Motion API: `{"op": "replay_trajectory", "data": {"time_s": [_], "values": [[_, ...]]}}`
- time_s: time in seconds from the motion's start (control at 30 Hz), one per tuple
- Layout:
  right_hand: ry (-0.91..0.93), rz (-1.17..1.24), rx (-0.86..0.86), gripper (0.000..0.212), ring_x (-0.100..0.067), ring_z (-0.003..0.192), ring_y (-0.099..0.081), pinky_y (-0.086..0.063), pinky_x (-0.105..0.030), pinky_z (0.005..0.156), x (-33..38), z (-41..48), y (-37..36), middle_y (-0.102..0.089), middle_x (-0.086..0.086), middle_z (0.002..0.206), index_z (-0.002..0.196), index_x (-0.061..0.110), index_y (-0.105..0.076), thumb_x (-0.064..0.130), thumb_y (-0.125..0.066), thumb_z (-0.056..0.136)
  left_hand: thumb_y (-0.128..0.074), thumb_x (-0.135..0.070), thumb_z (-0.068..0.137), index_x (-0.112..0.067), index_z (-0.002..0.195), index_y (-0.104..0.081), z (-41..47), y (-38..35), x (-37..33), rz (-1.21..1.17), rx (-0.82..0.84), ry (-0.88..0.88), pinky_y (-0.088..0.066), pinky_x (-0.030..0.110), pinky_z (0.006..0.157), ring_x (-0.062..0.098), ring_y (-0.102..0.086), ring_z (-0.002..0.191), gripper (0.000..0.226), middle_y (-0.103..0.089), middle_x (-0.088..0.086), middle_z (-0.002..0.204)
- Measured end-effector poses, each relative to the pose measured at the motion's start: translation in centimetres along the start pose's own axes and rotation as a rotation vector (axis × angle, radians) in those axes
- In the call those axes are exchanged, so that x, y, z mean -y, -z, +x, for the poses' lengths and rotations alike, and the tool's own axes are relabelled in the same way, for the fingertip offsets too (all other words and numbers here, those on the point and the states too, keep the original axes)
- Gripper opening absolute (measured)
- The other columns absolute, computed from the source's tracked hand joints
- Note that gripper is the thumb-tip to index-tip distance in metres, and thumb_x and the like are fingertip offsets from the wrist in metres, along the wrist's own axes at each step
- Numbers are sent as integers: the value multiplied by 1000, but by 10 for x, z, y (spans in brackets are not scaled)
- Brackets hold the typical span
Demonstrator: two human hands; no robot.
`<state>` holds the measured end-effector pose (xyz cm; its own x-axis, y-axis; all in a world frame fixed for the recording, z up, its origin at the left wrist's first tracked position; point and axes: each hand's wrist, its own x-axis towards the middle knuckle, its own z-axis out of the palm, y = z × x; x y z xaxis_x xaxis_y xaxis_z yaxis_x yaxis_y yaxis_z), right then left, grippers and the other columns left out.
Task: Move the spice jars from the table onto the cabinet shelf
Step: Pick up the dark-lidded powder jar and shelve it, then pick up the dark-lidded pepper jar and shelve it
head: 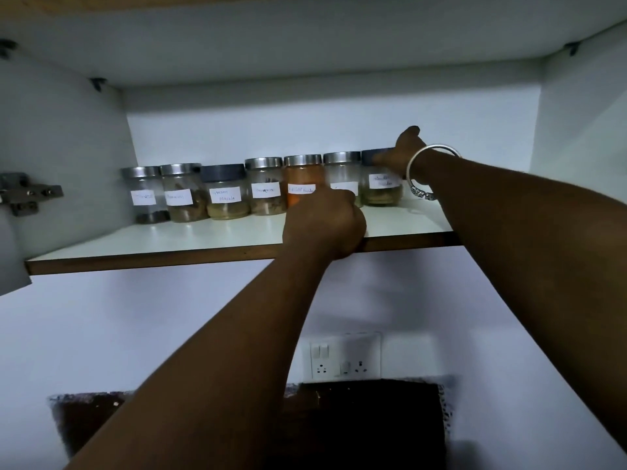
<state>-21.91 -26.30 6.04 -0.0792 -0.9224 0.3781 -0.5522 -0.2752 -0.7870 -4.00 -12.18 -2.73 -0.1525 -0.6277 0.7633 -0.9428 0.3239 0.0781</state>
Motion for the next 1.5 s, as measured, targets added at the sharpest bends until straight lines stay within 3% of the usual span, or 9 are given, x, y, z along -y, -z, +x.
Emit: {"op": "replay_trajectory", "data": {"time_s": [0.27,0.4,0.5,0.63,0.73,0.97,1.13,1.3,1.5], "values": [[-22,-52,-54,110,-32,110,-59,-50,-38,72,-24,6,-5,-54,-13,123,153,0,-11,50,-78,82,-43,-29,98,-26,80,-55,-1,-3,-1,-9,-41,17,-18,25,51,20,-48,73,22,-54,-2,81],[-67,-191,-11,95,-37,122,-57,-51,-44,99,-23,-5,-7,-53,-19,131,147,1,-32,54,-75,81,-43,-29,99,-26,81,-55,-1,0,-2,-13,-60,15,-18,24,51,20,-48,74,22,-55,-1,83],[-68,-351,133,64,-37,122,-59,-48,-40,96,-16,-22,-1,-57,-19,143,137,12,-59,47,-73,85,-43,-29,99,-23,80,-55,-3,0,-2,-25,-75,20,-20,24,51,20,-49,73,24,-56,0,82],[-101,-253,328,51,-37,139,-49,-43,-47,114,-3,-61,11,-48,-16,154,143,11,-55,39,-61,100,-45,-29,96,-20,68,-49,-4,2,-4,-10,-98,38,-25,29,55,22,-49,71,30,-53,-1,75],[-57,-342,288,41,-23,97,-63,-54,-36,85,2,-105,15,-63,-10,120,108,18,-67,52,-75,86,-45,-29,95,-17,71,-58,-8,7,-7,-46,-51,52,-25,30,55,23,-51,71,29,-59,2,75],[314,-695,153,52,-34,114,-63,-48,-36,87,11,-215,-2,-66,-15,133,135,16,-60,52,-52,99,-40,-23,88,-7,91,-73,-30,37,-15,-308,-4,-69,-52,46,76,28,-66,89,37,-74,9,92],[489,-452,-46,49,-36,114,-63,-53,-42,93,-20,-291,-5,-66,-17,123,135,11,-59,37,-62,93,-48,-1,97,3,112,-69,-89,32,-46,-522,-99,-187,-50,44,83,31,-64,94,26,-72,17,101],[629,-122,-207,37,-23,109,-62,-49,-28,89,-97,-381,-40,-66,-11,117,119,5,-63,21,-66,86,-48,1,97,1,118,-68,-207,7,-72,-774,-183,-111,-55,33,88,23,-70,99,29,-74,10,108],[590,-96,-81,38,-43,124,-58,-47,-50,107,-231,-475,-124,-59,-29,130,123,-10,-62,12,-58,92,-47,-16,102,-1,122,-68,-363,-62,-70,-678,101,76,-52,32,95,26,-68,106,32,-73,16,117]]}}
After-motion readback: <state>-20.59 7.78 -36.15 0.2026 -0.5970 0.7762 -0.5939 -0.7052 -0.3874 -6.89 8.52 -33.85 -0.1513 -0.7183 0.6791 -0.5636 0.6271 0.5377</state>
